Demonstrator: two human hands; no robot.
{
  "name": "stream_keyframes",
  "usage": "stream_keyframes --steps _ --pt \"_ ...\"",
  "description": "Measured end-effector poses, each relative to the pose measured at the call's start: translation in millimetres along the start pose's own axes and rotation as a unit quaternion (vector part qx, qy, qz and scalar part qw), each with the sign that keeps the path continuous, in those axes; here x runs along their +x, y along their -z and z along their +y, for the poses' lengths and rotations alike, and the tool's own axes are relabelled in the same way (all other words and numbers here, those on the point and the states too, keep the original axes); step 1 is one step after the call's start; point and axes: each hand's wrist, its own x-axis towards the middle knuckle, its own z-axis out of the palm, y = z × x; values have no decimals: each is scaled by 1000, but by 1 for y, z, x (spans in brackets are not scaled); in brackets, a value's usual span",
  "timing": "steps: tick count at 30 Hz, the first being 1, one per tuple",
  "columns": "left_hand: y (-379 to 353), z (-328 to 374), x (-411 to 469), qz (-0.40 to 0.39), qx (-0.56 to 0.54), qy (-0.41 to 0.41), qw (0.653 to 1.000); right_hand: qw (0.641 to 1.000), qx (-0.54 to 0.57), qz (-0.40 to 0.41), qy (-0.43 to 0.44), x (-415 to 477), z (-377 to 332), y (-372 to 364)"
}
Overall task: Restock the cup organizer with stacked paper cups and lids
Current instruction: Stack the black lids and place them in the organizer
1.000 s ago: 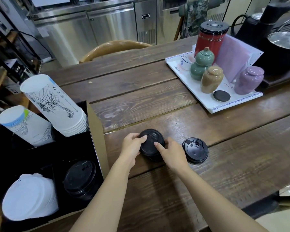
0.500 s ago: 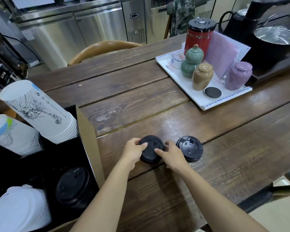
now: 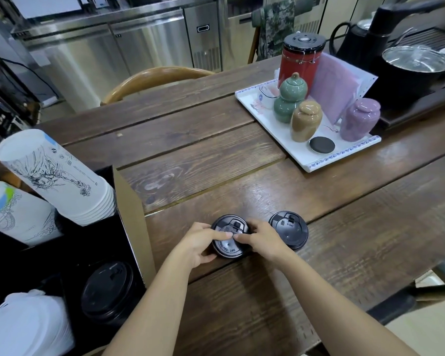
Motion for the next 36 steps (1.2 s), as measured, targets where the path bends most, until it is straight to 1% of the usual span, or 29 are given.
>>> stream_keyframes --steps 2,4,7,8,9,10,11,13,14,16,20,23,25,27,29,32,36 --pt "3 -3 0 -6 0 20 1000 997 -70 29 13 -4 -2 7" --pt "5 -5 1 -13 -4 29 1000 983 -127 125 48 -10 -3 17" --pt "4 -6 3 -17 -4 30 999 933 -184 284 125 -17 2 37" --pt "3 -5 3 -16 -4 28 999 917 -206 314 137 -18 4 43" --pt "1 -5 3 -15 -5 27 1000 908 -230 325 130 -17 8 49" --pt "0 -5 4 -13 -8 25 1000 909 -252 315 102 -17 10 55" --pt "-2 -5 4 -11 -11 22 1000 920 -269 279 61 -17 13 60" --pt "-5 -6 6 -4 -19 18 1000 936 -304 175 -15 -18 20 68" --pt "-6 -6 6 -2 -21 17 1000 937 -323 133 -32 -19 24 69" --pt "-10 -6 7 -3 -29 17 999 931 -349 96 -34 -19 33 69" --pt "-17 -7 5 -5 -42 17 999 928 -347 133 -10 -18 36 67" --pt "-18 -7 3 -4 -60 16 998 950 -265 166 12 -14 31 66" --pt "-17 -7 0 -12 -79 16 997 961 -206 172 68 -14 26 62" --pt "-16 -7 -3 -20 -109 19 994 964 -177 148 133 -14 19 54" --pt "-15 -8 -5 -27 -144 25 989 961 -185 116 172 -14 11 43" --pt "-12 -10 -3 -28 -193 30 980 942 -256 68 205 -9 2 26" --pt "-11 -12 -4 -29 -212 31 976 928 -310 23 203 -4 2 9"
